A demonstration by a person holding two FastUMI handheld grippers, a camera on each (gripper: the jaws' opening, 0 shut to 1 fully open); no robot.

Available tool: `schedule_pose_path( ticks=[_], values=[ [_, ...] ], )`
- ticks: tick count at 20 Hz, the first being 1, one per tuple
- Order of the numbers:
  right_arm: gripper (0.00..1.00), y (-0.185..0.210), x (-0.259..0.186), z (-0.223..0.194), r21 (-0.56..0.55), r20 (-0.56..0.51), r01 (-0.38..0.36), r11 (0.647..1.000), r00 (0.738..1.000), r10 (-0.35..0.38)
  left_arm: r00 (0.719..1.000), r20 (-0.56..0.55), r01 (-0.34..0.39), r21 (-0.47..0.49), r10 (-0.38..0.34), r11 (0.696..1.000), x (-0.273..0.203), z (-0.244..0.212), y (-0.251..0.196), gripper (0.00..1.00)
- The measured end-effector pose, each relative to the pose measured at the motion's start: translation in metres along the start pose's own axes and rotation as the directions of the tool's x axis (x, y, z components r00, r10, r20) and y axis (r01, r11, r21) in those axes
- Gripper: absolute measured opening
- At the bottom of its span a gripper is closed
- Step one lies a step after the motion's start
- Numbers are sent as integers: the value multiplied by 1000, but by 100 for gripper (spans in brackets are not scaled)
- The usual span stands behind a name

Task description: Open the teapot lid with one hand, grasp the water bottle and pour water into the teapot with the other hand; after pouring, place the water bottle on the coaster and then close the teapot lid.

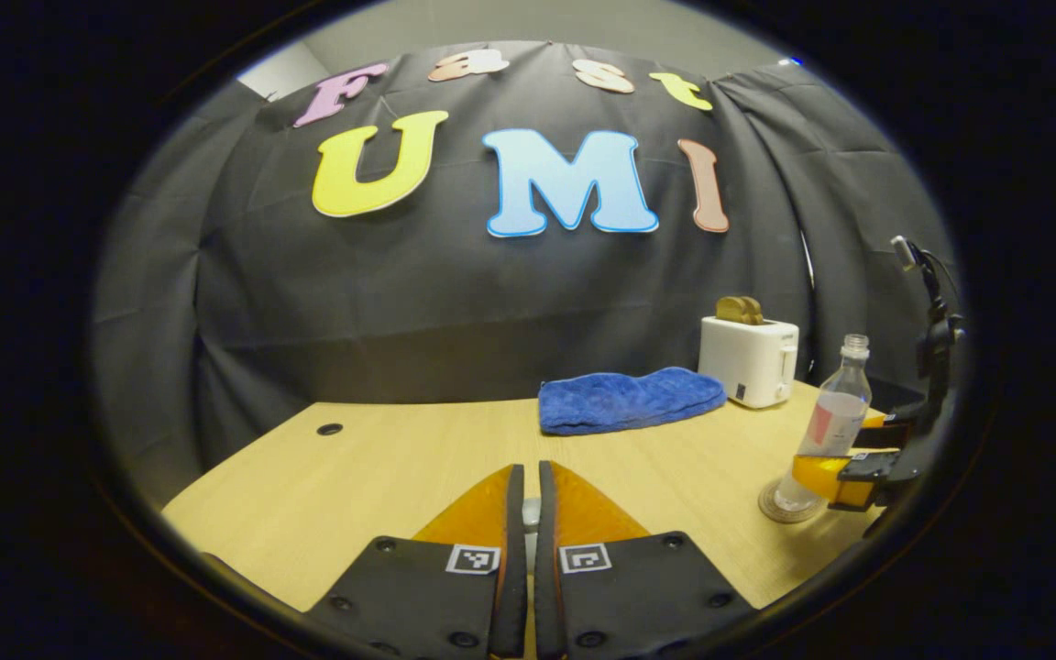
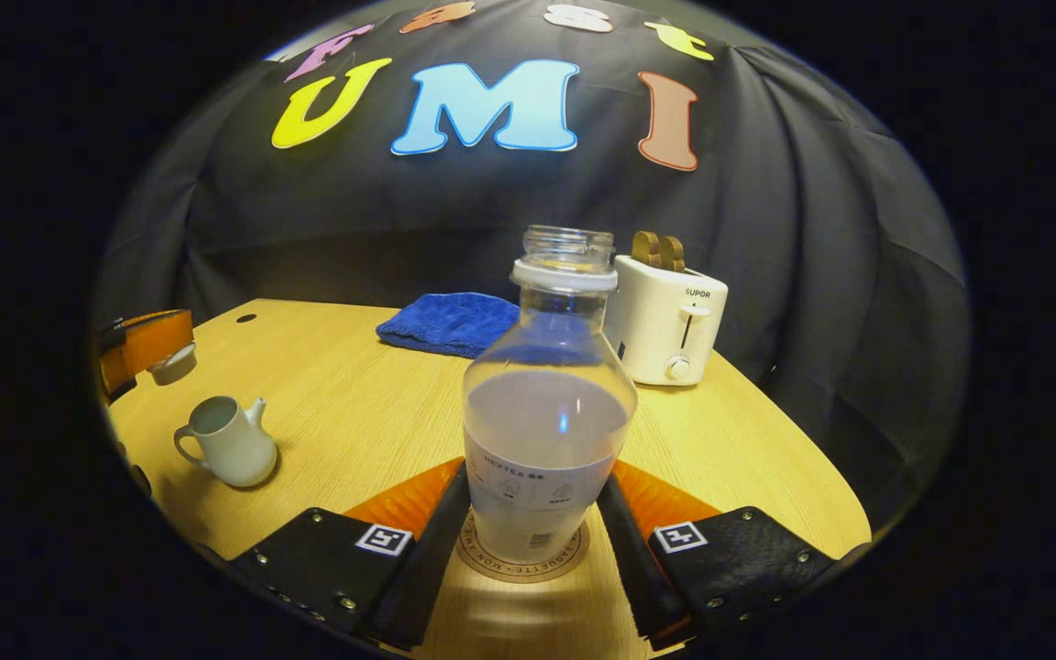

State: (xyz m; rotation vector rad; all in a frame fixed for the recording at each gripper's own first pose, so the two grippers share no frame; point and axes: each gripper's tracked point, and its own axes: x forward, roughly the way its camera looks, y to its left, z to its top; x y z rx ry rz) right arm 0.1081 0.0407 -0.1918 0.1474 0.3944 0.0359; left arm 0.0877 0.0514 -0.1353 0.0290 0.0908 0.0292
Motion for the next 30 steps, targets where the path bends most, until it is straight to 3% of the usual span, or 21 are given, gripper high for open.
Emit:
schedule_pose_path(
  ticks=[3, 6, 8, 10, 13, 17, 22, 30],
  values=[
    [77, 4, -1, 0, -59, -33, -1, 998, 999, -1, 1000, -6, 0, -22, 0, 1000, -3, -2, 6, 11],
    [75, 4, -3, 8, -276, -36, 41, 960, 998, -53, 1000, 2, 1, -28, -1, 1000, -4, -1, 15, 10],
    [75, 4, -4, 17, -432, -8, 84, 898, 995, -97, 1000, 7, 4, -32, -4, 999, -6, 1, 24, 10],
    [75, 6, -10, 27, -592, 28, 130, 796, 990, -141, 1000, 12, 2, -42, -1, 999, -6, 1, 35, 10],
    [75, 26, -9, 31, -736, 55, 128, 664, 990, -130, 1000, 19, -2, -59, 3, 998, -8, -1, 53, 10],
    [75, 52, -6, 35, -818, 53, 107, 565, 992, -112, 1000, 25, -4, -67, 5, 998, -7, -1, 79, 10],
    [75, 90, 1, 34, -861, 13, 48, 507, 997, -71, 999, 29, -14, -68, 16, 998, -7, -3, 111, 10],
    [75, 113, 5, 40, -959, -41, -14, 282, 995, -90, 1000, 23, -6, -88, 8, 996, -4, -8, 135, 11]
  ],
)
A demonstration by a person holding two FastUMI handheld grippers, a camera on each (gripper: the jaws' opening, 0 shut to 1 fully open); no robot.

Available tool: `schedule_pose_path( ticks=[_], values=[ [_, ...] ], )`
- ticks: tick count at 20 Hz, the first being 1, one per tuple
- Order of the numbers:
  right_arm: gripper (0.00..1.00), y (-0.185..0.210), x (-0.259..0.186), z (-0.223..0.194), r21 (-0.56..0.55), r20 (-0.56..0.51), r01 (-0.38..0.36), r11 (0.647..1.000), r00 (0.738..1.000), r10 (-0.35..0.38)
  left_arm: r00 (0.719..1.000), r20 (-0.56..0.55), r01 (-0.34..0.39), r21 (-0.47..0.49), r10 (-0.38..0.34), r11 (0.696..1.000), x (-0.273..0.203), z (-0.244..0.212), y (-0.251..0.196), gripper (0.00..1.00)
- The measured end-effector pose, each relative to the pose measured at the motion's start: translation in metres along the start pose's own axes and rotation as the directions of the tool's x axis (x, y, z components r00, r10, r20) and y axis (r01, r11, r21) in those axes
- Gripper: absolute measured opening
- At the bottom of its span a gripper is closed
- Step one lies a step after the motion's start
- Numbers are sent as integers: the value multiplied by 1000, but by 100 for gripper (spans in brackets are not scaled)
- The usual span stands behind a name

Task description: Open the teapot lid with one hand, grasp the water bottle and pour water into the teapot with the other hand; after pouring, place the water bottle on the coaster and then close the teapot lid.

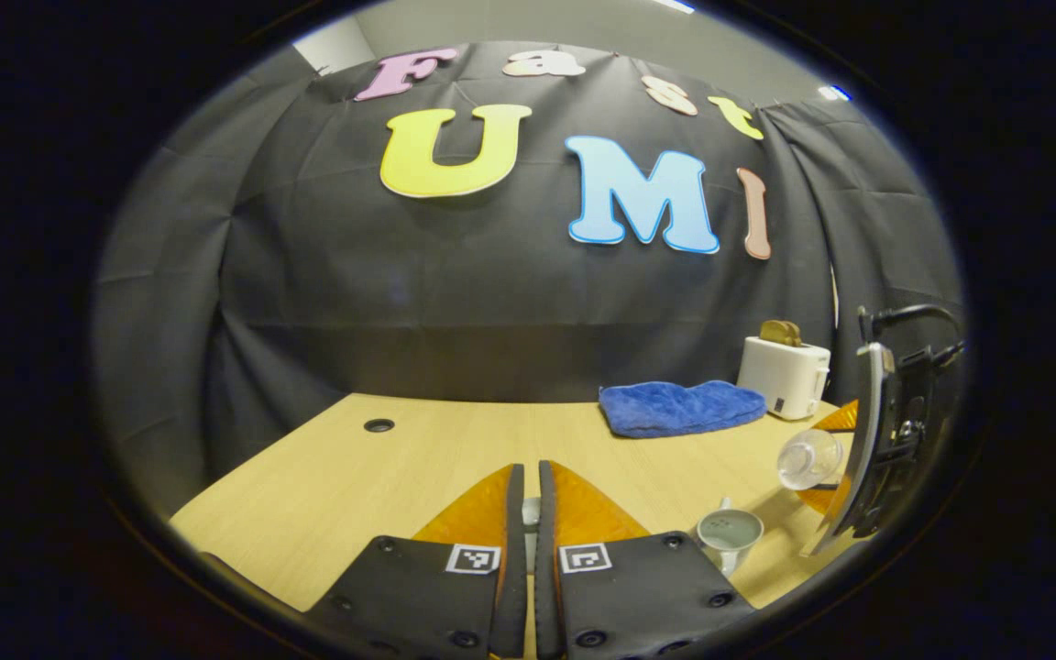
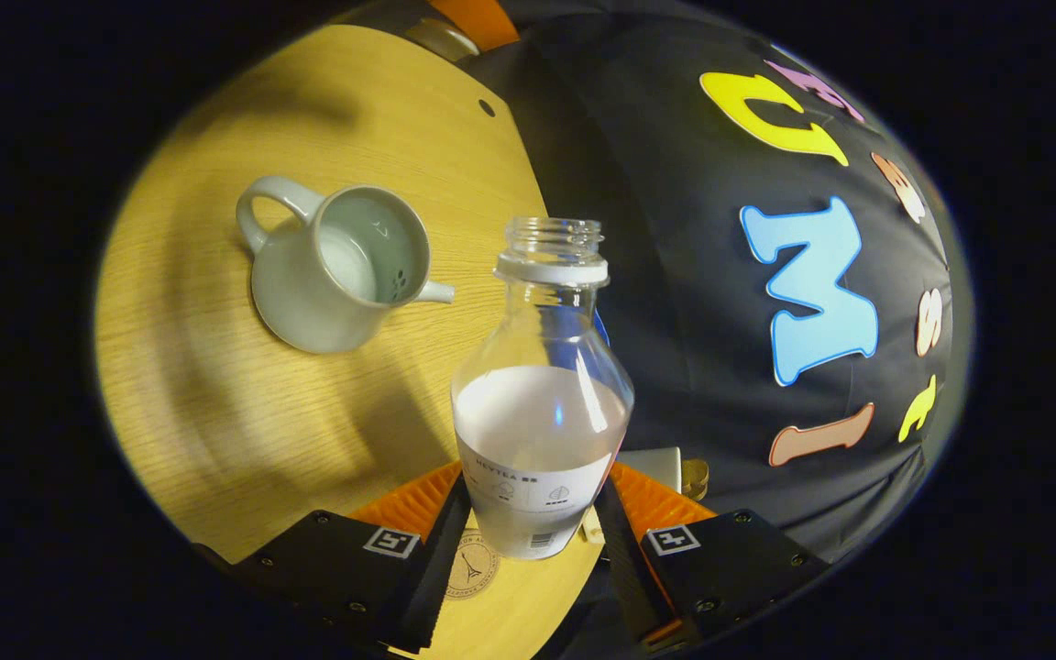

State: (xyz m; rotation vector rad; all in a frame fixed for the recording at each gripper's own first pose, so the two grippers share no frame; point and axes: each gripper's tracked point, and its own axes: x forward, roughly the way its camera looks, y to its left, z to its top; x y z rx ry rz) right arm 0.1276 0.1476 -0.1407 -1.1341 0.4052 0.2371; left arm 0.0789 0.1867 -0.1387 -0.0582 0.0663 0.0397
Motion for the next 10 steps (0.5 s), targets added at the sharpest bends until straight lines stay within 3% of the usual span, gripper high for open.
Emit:
schedule_pose_path(
  ticks=[5, 10],
  values=[
    [75, -13, -1, 9, -201, -1, 48, 978, 999, -49, 1000, 6, 1, -29, 0, 1000, -5, 1, 3, 10],
    [75, -10, 0, 13, -302, -31, 18, 953, 999, -29, 1000, 11, 2, -45, -1, 999, -8, -5, 9, 10]
  ],
)
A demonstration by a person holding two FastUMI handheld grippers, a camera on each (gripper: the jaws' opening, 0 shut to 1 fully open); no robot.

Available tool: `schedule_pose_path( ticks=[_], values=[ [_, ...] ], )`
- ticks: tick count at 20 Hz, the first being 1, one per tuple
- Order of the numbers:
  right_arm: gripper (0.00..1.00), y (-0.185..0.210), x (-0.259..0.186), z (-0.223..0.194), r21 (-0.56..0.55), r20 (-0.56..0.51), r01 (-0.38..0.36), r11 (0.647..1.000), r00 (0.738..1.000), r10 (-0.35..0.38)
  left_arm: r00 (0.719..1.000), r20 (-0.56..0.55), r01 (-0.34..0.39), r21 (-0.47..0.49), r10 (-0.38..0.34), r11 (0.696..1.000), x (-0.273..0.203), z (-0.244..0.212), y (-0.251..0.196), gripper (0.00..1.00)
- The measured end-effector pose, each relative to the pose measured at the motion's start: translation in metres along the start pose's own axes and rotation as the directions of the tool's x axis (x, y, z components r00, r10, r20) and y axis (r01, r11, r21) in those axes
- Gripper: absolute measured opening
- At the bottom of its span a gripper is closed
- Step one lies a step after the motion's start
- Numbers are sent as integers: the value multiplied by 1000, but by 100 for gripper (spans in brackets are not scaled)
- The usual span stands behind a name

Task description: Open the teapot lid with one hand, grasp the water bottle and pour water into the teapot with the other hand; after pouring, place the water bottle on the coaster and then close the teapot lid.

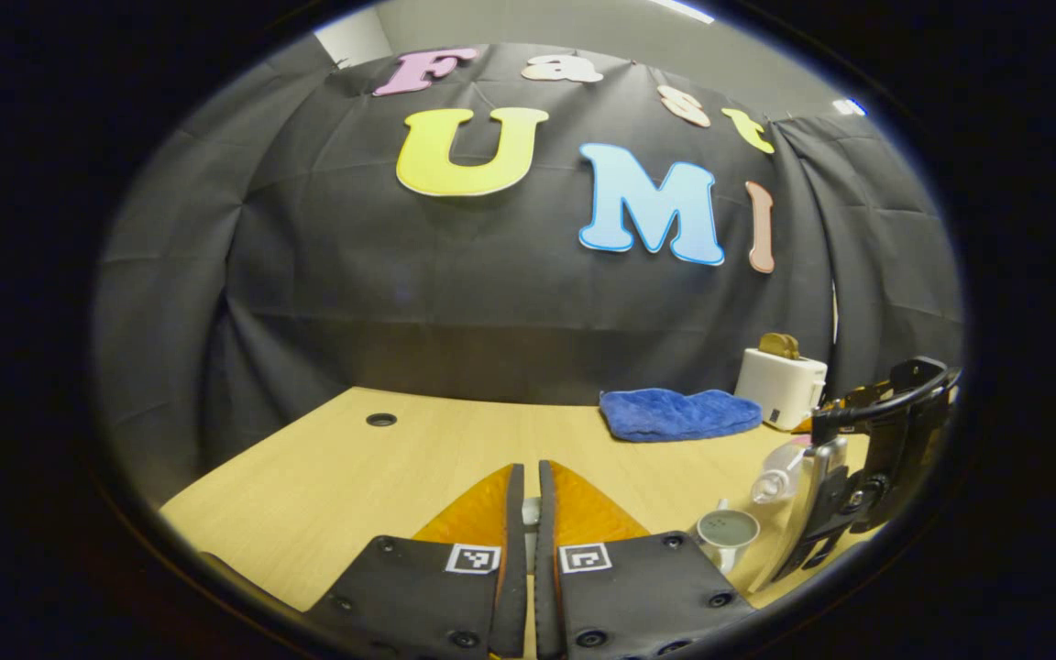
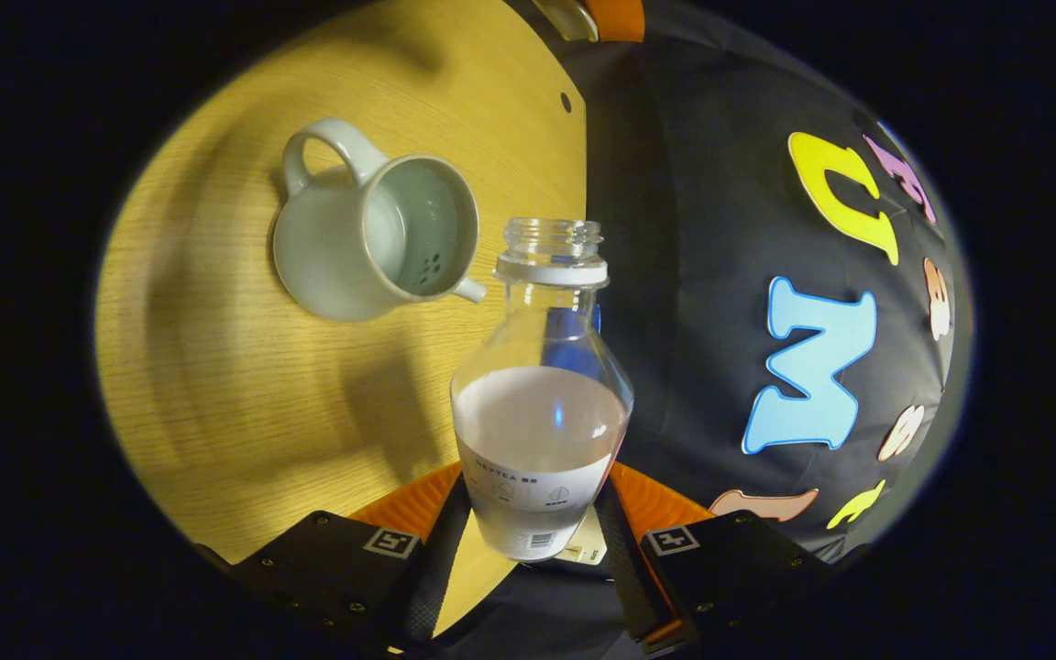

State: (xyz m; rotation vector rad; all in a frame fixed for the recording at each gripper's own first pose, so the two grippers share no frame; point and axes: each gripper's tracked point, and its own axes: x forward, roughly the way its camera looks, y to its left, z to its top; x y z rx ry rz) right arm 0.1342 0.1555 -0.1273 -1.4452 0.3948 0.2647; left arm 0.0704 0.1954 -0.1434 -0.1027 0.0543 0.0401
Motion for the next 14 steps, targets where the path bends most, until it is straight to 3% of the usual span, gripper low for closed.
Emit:
schedule_pose_path(
  ticks=[14],
  values=[
    [75, -22, 2, 2, -338, -31, 20, 941, 999, -32, 999, 34, -12, -79, 15, 997, 8, -26, 21, 10]
  ],
)
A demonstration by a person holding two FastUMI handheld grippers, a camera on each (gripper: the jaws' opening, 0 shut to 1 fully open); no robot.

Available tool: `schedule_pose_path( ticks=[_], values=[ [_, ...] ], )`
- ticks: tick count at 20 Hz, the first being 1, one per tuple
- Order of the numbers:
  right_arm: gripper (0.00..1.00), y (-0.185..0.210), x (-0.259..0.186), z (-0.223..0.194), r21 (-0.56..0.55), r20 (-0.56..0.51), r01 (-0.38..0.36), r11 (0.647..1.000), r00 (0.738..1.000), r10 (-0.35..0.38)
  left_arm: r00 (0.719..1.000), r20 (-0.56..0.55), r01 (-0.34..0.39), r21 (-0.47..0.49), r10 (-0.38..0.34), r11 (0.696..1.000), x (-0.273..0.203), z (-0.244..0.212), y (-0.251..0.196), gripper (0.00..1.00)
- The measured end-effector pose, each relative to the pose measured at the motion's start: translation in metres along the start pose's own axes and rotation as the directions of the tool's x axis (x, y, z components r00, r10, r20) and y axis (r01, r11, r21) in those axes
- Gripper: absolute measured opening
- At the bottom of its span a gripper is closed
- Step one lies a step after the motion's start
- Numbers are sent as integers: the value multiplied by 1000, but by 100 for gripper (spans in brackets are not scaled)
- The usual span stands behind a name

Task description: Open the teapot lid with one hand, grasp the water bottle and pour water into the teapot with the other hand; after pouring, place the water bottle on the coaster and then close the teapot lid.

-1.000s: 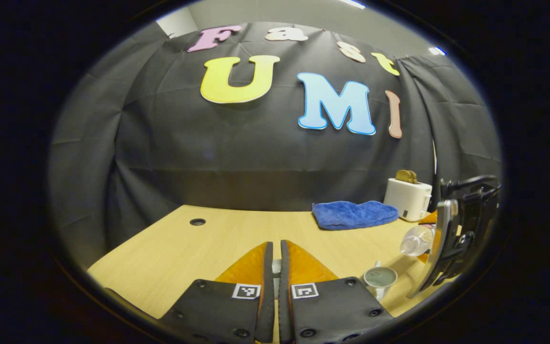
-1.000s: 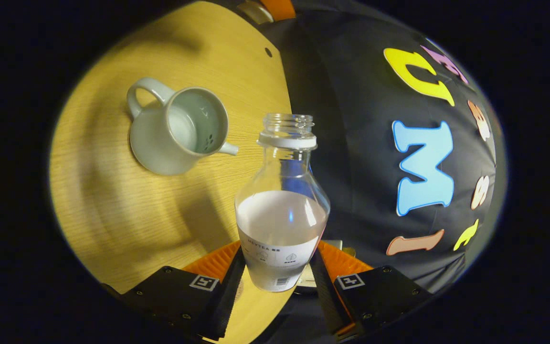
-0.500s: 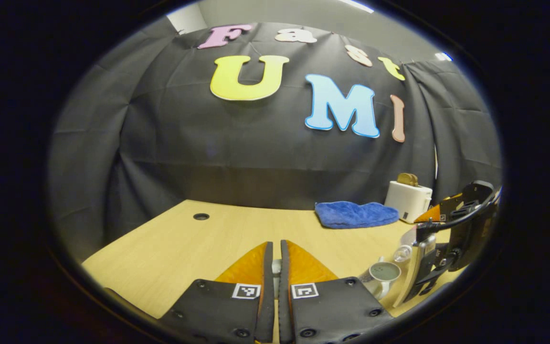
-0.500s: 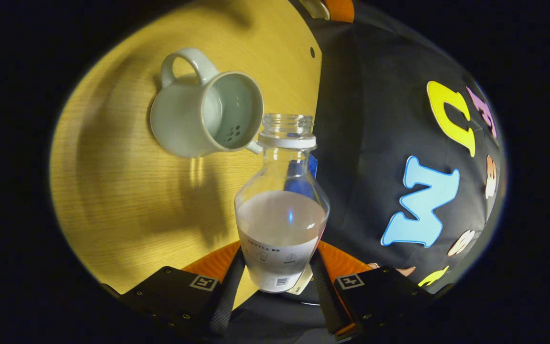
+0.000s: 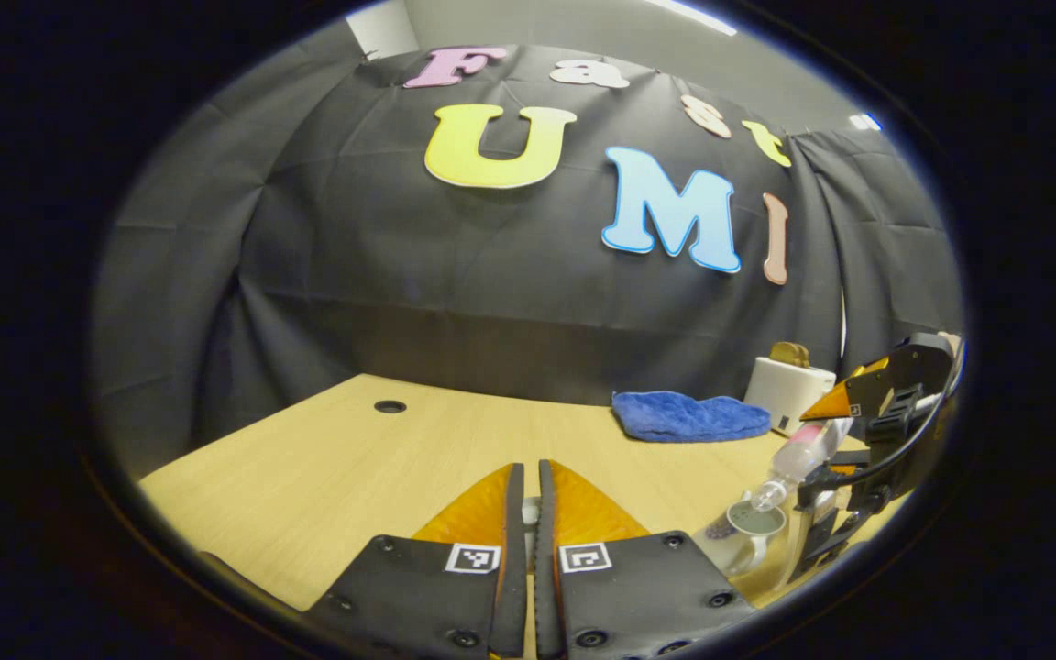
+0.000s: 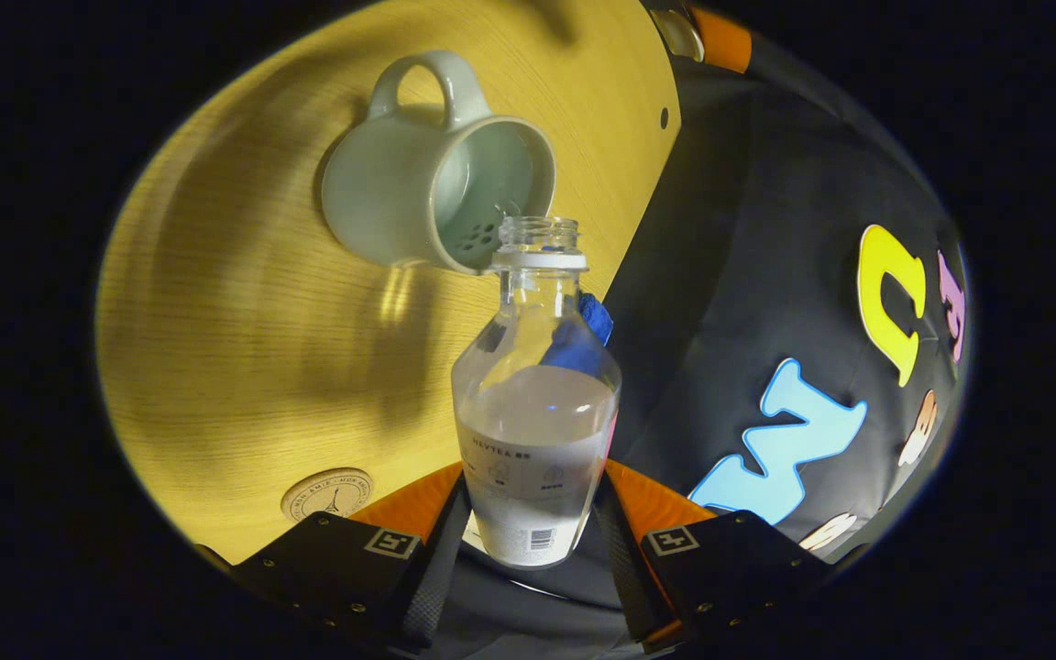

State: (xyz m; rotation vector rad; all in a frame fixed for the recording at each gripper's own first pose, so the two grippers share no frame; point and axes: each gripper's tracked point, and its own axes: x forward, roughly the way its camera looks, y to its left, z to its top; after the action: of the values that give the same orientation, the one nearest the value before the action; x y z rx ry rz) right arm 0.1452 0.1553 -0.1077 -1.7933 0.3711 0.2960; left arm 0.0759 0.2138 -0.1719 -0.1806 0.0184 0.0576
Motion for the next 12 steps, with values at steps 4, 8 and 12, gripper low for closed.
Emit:
schedule_pose_path(
  ticks=[4, 8, 12],
  values=[
    [75, -4, -7, -2, -47, -12, 26, 999, 1000, -27, 1000, 16, 2, -9, -2, 1000, 1, -2, 2, 10],
    [75, -16, -17, 3, -135, 15, 74, 988, 997, -72, 1000, 17, 2, -8, -1, 1000, 3, -2, 6, 10],
    [75, -21, -22, 6, -184, 24, 105, 977, 994, -102, 1000, 8, 3, -8, -3, 1000, 0, -4, 6, 10]
  ],
)
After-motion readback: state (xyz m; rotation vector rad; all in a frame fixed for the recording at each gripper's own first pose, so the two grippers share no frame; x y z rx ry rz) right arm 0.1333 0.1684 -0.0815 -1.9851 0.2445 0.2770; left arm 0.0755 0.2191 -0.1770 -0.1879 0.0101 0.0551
